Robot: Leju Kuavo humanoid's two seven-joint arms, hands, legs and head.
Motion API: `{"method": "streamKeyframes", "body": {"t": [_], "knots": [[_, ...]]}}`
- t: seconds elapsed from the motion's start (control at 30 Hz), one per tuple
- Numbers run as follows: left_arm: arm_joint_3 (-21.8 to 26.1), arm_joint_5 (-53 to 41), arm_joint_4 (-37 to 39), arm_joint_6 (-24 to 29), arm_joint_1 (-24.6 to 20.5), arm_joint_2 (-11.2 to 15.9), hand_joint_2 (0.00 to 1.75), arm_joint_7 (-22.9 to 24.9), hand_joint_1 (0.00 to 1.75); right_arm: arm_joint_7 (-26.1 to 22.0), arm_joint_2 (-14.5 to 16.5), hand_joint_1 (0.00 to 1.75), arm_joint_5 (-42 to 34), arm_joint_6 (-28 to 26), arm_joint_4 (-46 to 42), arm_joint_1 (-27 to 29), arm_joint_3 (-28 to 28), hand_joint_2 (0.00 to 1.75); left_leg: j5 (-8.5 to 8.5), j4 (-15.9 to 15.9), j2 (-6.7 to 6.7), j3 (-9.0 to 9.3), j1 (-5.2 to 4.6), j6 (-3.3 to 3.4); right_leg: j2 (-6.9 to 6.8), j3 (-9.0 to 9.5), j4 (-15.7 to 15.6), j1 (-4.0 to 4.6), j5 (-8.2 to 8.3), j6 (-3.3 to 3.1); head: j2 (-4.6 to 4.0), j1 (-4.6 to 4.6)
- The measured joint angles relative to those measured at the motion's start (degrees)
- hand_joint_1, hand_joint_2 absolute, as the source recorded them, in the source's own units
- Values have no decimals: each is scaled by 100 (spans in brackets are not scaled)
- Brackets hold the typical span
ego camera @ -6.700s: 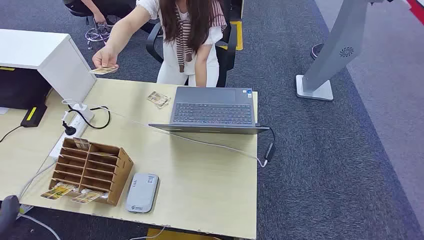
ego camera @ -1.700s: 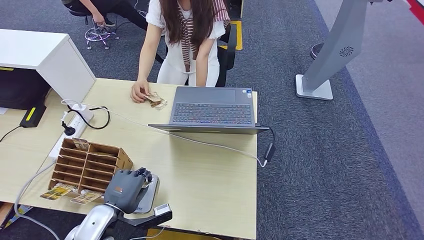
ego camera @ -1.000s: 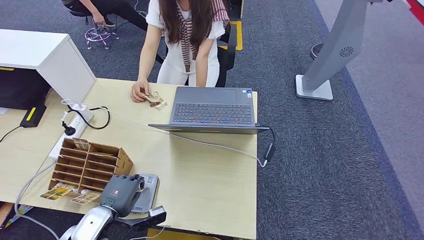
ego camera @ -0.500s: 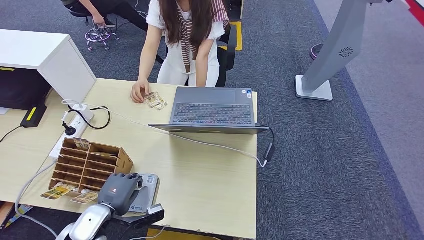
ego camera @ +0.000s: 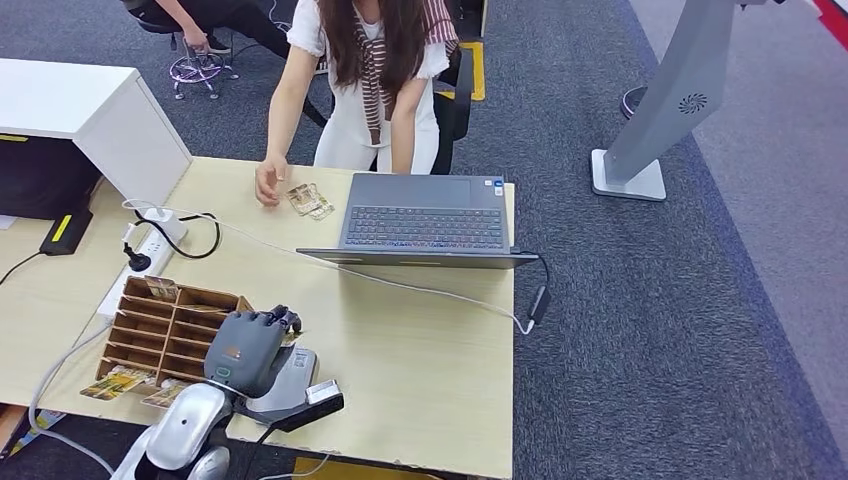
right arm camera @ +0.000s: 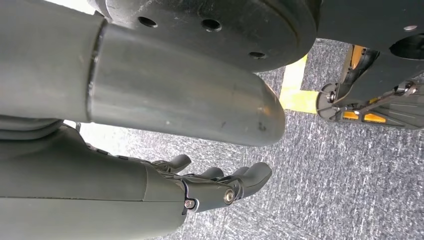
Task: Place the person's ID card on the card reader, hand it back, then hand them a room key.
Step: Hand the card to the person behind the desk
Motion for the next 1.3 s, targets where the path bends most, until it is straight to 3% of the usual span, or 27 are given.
{"method": "streamKeyframes", "body": {"t": [0.1,0.23,0.4,0.53,0.77,0.93,1.2,1.3], "knots": [[0,-10,-178,410,-233,-99,175,-103,175,-4,0,0,68,4,2,-3,14,0,0,0,-4,-2,0,0,-4,3,0,0,0,0,0,1],[37,50,-415,557,-705,-179,175,-186,175,5,-1,0,166,35,4,-3,49,0,3,1,-3,-1,0,2,-3,5,0,0,4,2,0,1],[271,-167,-407,835,-1569,-193,175,-256,175,39,-4,0,372,109,4,-13,180,0,12,1,-7,-2,0,6,-6,5,2,0,8,0,0,1],[587,-432,114,899,-2403,-180,175,-240,175,20,-17,0,474,178,4,-32,298,0,15,1,-4,-1,0,3,-4,4,4,0,13,-3,0,0],[960,-666,1512,998,-3454,-70,175,-165,175,41,-40,0,557,195,4,-67,435,0,21,1,0,-7,0,4,1,0,5,0,18,-5,0,1],[1139,-671,2273,1108,-3741,-9,175,-151,175,75,-39,0,544,192,4,-73,469,0,20,1,0,-9,0,4,2,-3,5,0,18,-5,0,2],[1247,-652,2899,1223,-3833,0,175,-142,175,92,-39,0,535,180,4,-75,490,0,20,1,0,-10,0,4,1,-4,5,0,17,-5,0,1],[1286,-655,3067,1273,-3833,-1,175,-139,44,92,-39,0,531,168,4,-75,490,0,20,1,-1,-10,0,4,1,-4,5,0,18,-5,0,1]]}}
